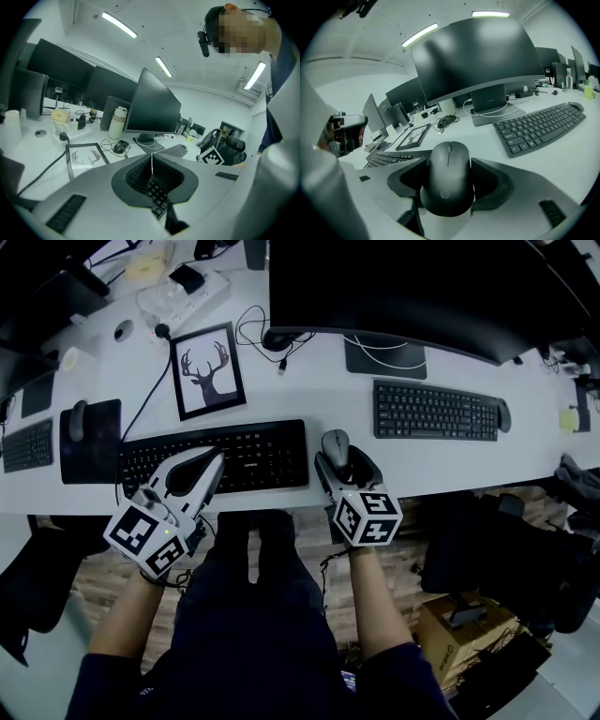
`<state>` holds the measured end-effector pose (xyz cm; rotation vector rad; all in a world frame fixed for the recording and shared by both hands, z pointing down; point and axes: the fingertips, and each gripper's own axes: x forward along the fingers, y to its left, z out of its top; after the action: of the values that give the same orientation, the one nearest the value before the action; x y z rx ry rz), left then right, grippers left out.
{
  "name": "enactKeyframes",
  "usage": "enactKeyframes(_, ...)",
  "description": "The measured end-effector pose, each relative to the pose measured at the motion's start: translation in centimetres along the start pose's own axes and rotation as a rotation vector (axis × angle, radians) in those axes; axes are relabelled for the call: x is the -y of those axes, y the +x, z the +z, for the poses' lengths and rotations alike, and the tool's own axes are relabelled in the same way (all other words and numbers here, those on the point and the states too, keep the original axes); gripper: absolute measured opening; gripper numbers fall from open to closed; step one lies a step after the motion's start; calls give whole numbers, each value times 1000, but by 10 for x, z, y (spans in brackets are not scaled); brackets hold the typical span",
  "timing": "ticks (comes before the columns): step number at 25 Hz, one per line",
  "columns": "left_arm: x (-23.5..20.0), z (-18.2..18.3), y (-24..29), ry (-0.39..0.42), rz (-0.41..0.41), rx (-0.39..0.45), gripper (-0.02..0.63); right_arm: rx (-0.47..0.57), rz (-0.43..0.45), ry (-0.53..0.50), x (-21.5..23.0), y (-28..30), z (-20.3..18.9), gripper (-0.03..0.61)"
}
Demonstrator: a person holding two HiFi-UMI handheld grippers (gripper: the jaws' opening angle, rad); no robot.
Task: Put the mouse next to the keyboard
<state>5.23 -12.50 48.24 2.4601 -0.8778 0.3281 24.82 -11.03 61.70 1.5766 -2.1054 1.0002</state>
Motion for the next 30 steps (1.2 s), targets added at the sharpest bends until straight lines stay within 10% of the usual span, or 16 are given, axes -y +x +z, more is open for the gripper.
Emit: enactKeyframes(30,-10,3,6,-5,-20,-8,31,-132,-167,-143,19,22,-28,301)
